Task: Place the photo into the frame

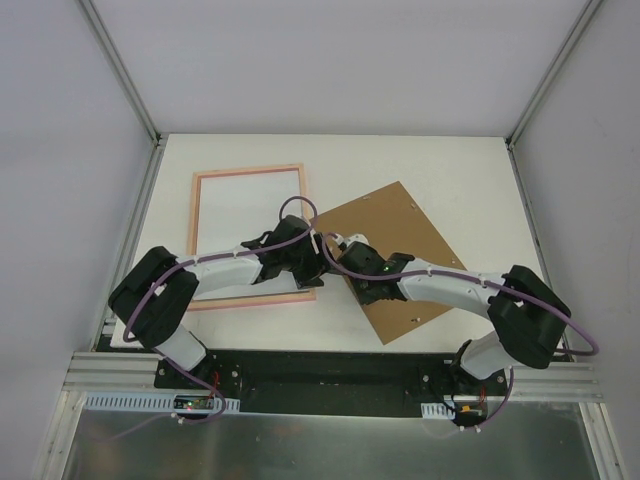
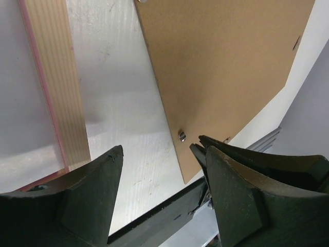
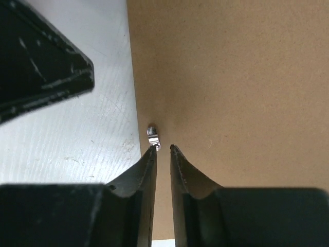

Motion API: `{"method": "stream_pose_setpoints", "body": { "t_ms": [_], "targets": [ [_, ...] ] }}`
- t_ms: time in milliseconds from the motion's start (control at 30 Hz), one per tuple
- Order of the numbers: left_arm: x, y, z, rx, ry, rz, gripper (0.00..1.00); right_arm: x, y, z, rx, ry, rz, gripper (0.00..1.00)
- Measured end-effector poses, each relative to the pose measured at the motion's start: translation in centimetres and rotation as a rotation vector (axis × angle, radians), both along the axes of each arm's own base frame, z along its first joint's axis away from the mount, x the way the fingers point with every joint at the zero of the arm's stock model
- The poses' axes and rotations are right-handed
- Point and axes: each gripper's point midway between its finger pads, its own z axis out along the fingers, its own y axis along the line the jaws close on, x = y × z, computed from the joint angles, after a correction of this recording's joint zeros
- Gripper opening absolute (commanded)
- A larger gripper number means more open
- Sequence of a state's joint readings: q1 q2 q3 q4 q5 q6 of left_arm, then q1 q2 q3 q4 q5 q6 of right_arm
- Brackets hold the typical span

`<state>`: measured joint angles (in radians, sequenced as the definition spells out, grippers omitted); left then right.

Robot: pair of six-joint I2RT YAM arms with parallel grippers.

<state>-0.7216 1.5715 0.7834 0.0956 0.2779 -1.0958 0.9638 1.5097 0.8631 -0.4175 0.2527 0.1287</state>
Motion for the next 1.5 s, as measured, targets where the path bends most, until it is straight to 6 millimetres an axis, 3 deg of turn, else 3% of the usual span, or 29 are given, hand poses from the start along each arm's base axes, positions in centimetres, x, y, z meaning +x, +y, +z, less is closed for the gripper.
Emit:
{"method": "stream_pose_setpoints", "body": {
  "t_ms": [367,800,1267,1500],
  "targets": [
    [1.4,1.2,-1.9,0.070,-0.010,0.099,0.61,0.1,-0.5,-0.8,0.018,-0.012,0.004,0.28],
    [3.9,5.3,-2.8,0.121,-0.017,0.197,0.61,0.4,0.1,-0.8,0.048,-0.031,0.026,0.28],
    [3.8,5.4,-2.7,0.125,-0.038,0.153,0.61,0.3,0.5,-1.4,0.051,-0.017,0.034,0.28],
    [3.5,5.3,-2.7,0.125,-0.032,0.142,0.61,0.3,0.9,-1.5,0.054,-0.021,0.039,0.19]
  ]
}}
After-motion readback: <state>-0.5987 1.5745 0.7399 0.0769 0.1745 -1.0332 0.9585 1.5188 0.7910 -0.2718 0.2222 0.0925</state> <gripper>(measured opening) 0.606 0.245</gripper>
